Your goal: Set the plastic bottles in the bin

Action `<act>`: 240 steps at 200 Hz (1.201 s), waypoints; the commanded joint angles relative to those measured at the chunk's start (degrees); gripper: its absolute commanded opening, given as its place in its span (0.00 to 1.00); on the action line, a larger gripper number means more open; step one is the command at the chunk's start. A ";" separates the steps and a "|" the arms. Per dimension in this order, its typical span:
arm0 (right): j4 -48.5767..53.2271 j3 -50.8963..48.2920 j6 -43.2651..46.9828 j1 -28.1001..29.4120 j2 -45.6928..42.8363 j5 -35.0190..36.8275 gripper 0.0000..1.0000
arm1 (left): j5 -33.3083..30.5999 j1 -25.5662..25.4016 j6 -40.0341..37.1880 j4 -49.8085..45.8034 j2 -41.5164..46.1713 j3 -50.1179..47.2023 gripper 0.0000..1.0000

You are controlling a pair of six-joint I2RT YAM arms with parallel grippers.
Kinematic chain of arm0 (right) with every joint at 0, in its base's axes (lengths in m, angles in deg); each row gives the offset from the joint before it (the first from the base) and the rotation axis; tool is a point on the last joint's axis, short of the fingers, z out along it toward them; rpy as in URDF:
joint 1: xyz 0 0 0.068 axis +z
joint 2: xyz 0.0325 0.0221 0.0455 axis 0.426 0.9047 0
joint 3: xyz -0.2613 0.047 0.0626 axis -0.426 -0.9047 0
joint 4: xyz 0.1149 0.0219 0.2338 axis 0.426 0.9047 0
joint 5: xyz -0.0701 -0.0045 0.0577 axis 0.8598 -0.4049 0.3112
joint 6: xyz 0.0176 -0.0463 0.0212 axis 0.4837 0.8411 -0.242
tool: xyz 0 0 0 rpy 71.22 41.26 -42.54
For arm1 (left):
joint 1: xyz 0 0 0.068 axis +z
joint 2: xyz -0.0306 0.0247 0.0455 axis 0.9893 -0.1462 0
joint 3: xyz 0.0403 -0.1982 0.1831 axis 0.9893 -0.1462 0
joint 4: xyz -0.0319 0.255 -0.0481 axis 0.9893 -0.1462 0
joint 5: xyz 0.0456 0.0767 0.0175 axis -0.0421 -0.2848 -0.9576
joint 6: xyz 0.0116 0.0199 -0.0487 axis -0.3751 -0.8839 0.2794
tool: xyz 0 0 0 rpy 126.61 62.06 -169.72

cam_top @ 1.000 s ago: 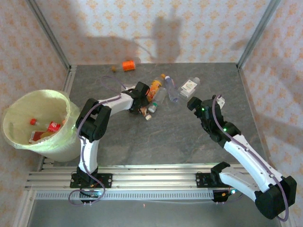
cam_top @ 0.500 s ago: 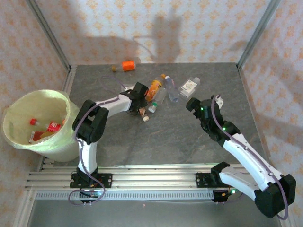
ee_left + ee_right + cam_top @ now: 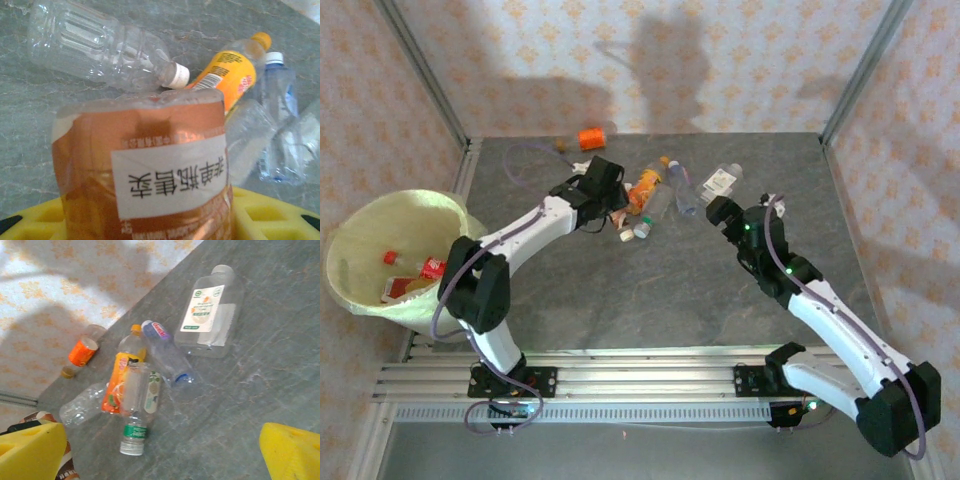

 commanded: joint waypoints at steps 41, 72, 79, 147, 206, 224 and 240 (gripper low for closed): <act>-1.01 1.67 -0.46 -0.20 3.18 -2.94 0.99 | -7.59 -1.16 -3.70 -7.87 15.18 1.39 0.48; -2.41 -0.35 -1.63 -0.15 3.58 -3.89 0.99 | -11.78 -1.16 -6.36 -12.27 22.56 3.06 0.47; -2.41 -0.36 -1.47 -0.19 3.50 -3.63 0.99 | -13.77 -1.04 -6.54 -13.52 24.38 3.44 0.47; -1.64 1.12 2.98 -0.18 3.19 -2.41 0.99 | -43.95 0.12 -9.14 -24.43 39.82 6.43 0.41; -0.40 0.69 3.94 -0.18 1.17 -3.44 0.99 | -44.88 16.55 -13.29 -26.66 44.56 5.77 0.42; 1.87 1.37 5.54 -0.22 1.24 -5.57 0.99 | -40.84 22.94 -13.44 -26.34 43.93 4.89 0.42; 3.94 1.99 6.73 -0.20 1.58 -7.31 0.99 | -36.42 28.45 -13.42 -25.82 43.42 3.73 0.42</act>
